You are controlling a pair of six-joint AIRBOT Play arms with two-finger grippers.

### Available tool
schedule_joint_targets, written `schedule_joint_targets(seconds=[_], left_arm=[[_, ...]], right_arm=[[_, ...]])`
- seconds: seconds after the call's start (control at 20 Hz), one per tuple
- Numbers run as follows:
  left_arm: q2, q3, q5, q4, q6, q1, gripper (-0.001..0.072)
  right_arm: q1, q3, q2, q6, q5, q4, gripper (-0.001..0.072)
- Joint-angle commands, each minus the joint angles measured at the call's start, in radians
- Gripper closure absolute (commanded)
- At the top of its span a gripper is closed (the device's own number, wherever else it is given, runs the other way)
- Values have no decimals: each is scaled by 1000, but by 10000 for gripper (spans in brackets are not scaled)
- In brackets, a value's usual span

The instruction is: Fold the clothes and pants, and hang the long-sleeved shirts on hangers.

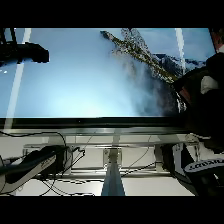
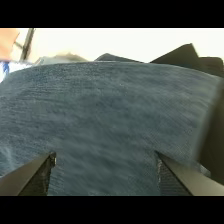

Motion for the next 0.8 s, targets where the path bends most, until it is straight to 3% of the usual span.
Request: schedule_joint_targets(seconds=[0.0, 0.1, 0.2, 0.3, 0.45, 0.5, 0.75], left_arm=[[1, 1, 1, 0, 0, 0, 691], [1, 1, 0, 0, 0, 0, 691], [1, 1, 1, 0, 0, 0, 691], [1, 1, 1, 0, 0, 0, 691], [1, 1, 1, 0, 1, 0, 691], [1, 1, 1, 0, 0, 0, 691], [1, 1, 1, 0, 1, 0, 691]], right_arm=[[171, -8, -48, -286, -33, 182, 16], [370, -9, -68, -428, -69, 190, 21], [576, -9, -85, -507, -109, 187, 129], [745, -9, -95, -510, -170, 183, 291], [935, -10, -100, -526, -240, 167, 608], [979, -9, -100, -526, -255, 138, 684], [1037, -9, -99, -542, -255, 42, 685]])
